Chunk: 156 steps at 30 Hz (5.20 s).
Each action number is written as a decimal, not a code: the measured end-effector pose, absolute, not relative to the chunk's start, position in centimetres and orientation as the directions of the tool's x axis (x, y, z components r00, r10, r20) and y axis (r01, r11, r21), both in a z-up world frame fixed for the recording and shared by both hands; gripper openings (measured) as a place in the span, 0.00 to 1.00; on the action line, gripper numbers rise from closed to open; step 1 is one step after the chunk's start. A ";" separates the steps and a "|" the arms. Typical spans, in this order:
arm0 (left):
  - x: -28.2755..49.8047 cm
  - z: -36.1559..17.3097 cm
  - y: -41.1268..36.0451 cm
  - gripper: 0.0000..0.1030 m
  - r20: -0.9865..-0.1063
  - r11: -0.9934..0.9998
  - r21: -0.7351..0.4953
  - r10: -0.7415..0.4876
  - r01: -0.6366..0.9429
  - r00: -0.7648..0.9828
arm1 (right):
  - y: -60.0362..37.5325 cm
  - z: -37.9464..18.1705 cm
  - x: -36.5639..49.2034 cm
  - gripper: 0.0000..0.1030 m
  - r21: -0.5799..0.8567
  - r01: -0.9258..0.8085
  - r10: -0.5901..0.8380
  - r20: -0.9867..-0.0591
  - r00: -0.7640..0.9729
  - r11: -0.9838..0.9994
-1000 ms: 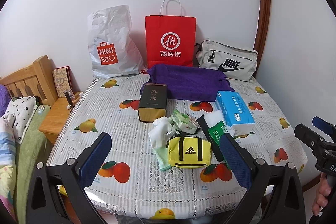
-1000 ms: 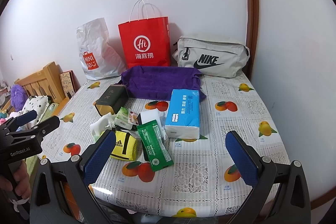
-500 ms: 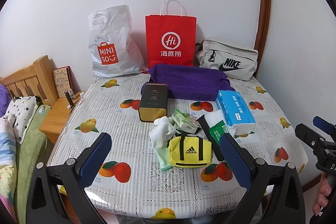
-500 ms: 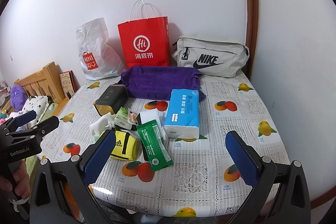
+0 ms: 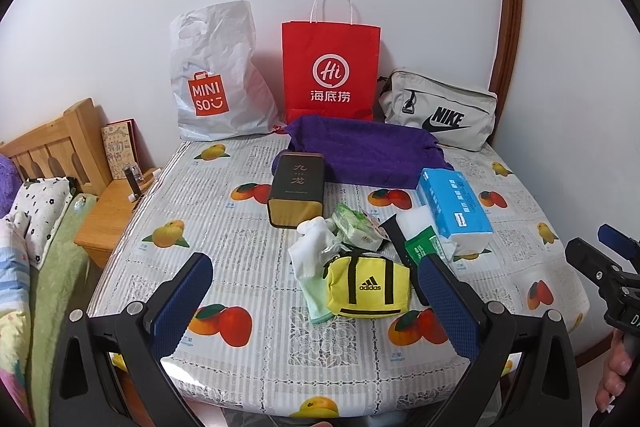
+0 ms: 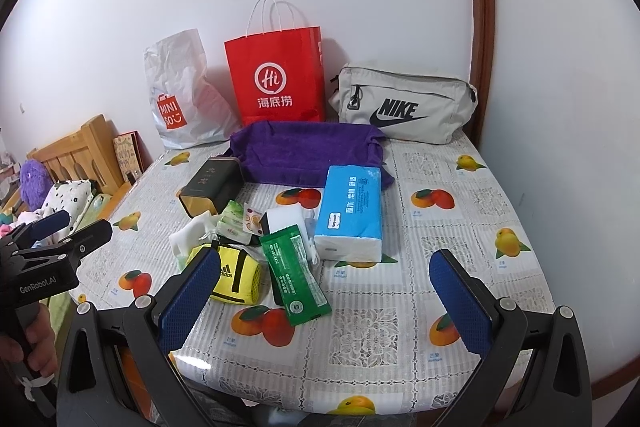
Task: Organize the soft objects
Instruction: 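Grasp the green wet-wipe packet with the right tool while the left tool grasps the yellow Adidas pouch, then carry the green packet onto the purple towel and release while the left tool sets the pouch beside it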
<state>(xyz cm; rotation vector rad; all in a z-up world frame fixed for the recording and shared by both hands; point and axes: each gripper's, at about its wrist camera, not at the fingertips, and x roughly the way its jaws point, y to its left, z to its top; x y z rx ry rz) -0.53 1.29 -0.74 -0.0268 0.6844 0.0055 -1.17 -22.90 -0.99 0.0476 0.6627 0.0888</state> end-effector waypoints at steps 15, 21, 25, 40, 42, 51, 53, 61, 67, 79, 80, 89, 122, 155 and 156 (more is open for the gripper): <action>4.0 -6.6 2.9 1.00 -0.739 0.998 -0.055 -0.022 -0.027 0.673 | -22.2 -7.0 2.5 1.00 0.097 -0.105 0.142 -0.701 0.699 0.990; 5.5 -9.0 2.9 1.00 -0.765 0.999 -0.044 -0.020 -0.022 0.643 | -20.8 -10.6 4.5 0.94 0.062 -0.164 0.158 -0.726 0.670 0.984; 6.5 -10.3 3.0 1.00 -0.779 0.999 -0.043 -0.025 -0.015 0.626 | -19.8 -12.7 6.1 0.84 0.044 -0.212 0.175 -0.739 0.651 0.976; 9.2 -13.3 2.8 1.00 -0.819 0.998 -0.061 -0.054 0.006 0.571 | -18.2 -17.7 11.1 0.45 0.116 -0.323 0.284 -0.790 0.543 0.939; 9.4 -13.4 2.8 1.00 -0.821 0.998 -0.068 -0.059 0.007 0.568 | -18.5 -17.3 10.9 0.41 0.132 -0.327 0.302 -0.777 0.552 0.936; 9.7 -13.5 1.2 1.00 -0.807 0.987 -0.134 -0.160 0.088 0.569 | -20.1 -15.2 8.9 0.40 0.136 -0.329 0.311 -0.759 0.572 0.935; 9.8 -13.6 0.3 1.00 -0.803 0.984 -0.133 -0.177 0.118 0.569 | -20.6 -14.9 8.5 0.40 0.135 -0.321 0.306 -0.756 0.579 0.938; 11.0 -15.6 -0.6 0.85 -0.816 0.981 -0.144 -0.191 0.127 0.545 | -22.6 -14.9 7.7 0.40 0.141 -0.289 0.291 -0.756 0.586 0.947; 11.1 -16.1 0.0 0.35 -0.790 0.963 -0.213 -0.270 0.166 0.551 | -23.5 -15.3 7.7 0.40 0.150 -0.266 0.283 -0.756 0.590 0.952; 9.4 -12.5 1.0 0.19 -0.758 0.952 -0.204 -0.302 0.230 0.578 | -24.4 -13.5 7.5 0.40 0.165 -0.264 0.297 -0.733 0.612 0.950; 9.3 -12.4 1.2 0.19 -0.759 0.954 -0.201 -0.294 0.221 0.581 | -24.4 -13.3 7.5 0.40 0.161 -0.263 0.294 -0.733 0.613 0.951; 8.8 -13.1 3.2 0.32 -0.793 0.975 -0.143 -0.215 0.170 0.570 | -24.8 -12.4 7.8 0.40 0.158 -0.250 0.283 -0.735 0.616 0.955; 10.8 -10.2 3.8 0.10 -0.737 0.926 -0.282 -0.376 0.249 0.562 | -23.8 -9.7 9.4 0.40 0.143 -0.280 0.294 -0.719 0.630 0.949; 39.4 -7.9 1.9 0.10 -0.788 0.958 -0.227 -0.286 0.175 0.545 | -25.4 -10.6 36.2 0.40 0.116 -0.139 0.175 -0.804 0.568 0.983; 39.9 -8.3 1.8 0.10 -0.793 0.958 -0.229 -0.286 0.171 0.539 | -25.5 -11.0 37.1 0.40 0.117 -0.135 0.173 -0.811 0.559 0.984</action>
